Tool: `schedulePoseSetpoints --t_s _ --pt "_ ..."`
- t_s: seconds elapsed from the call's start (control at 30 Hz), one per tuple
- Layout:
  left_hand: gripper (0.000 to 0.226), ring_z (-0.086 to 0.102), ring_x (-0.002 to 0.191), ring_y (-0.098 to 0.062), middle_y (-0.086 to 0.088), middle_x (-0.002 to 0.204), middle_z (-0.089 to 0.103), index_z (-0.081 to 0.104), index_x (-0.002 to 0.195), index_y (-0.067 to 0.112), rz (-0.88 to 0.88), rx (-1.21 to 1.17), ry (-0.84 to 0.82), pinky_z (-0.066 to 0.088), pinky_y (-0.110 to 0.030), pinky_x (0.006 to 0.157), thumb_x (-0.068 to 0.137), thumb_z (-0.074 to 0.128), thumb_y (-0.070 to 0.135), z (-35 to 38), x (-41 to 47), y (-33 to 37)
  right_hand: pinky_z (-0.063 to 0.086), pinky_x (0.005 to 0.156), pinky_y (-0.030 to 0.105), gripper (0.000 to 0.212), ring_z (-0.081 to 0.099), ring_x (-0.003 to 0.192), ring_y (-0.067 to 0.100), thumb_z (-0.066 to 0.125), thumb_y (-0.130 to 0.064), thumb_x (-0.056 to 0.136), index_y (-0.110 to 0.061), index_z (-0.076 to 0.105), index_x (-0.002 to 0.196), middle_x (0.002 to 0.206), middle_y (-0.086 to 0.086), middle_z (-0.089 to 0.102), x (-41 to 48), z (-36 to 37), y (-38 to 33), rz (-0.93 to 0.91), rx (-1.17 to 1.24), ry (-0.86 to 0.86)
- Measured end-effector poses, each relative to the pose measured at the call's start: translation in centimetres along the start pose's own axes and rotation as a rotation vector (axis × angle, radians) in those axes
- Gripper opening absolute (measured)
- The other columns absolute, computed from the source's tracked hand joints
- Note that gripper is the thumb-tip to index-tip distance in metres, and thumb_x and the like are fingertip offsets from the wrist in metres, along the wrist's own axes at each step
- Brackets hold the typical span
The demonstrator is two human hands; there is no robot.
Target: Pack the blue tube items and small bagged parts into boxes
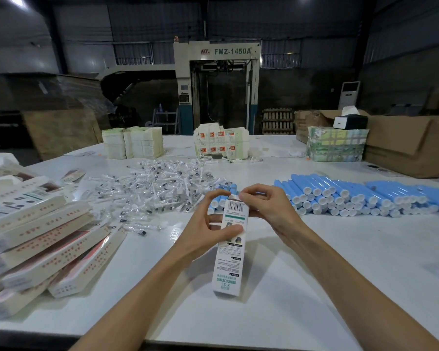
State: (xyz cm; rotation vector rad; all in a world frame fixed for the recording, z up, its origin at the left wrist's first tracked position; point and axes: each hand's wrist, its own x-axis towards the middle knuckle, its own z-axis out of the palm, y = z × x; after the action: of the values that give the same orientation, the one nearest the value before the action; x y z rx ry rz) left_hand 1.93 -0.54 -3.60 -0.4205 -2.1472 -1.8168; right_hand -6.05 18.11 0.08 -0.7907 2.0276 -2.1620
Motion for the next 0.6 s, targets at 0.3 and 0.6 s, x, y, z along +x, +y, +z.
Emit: schedulePoseSetpoints --t_s 0.3,0.6 --pt "0.066 0.079 0.102 -0.032 -0.006 0.114 0.081 0.056 0.136 0.047 -0.005 0.009 0.018 0.067 -0.046 0.079 0.085 0.091 0.025 0.3 0.3 -0.6 0.061 0.078 0.03 0.015 0.077 0.094 0.029 0.074 -0.007 0.094 0.007 0.074 0.096 0.095 0.019 0.078 0.0 -1.5 -0.8 0.026 0.009 -0.134" --pt "0.068 0.079 0.101 -0.027 -0.007 0.111 0.082 0.054 0.138 0.038 -0.026 -0.06 0.125 0.064 -0.038 0.075 0.082 0.091 0.029 -0.5 0.8 -1.1 0.06 0.089 0.028 0.028 0.075 0.108 0.021 0.071 -0.013 0.099 -0.016 0.073 0.126 0.116 0.002 0.078 -0.6 0.9 1.6 -0.084 -0.003 -0.097"
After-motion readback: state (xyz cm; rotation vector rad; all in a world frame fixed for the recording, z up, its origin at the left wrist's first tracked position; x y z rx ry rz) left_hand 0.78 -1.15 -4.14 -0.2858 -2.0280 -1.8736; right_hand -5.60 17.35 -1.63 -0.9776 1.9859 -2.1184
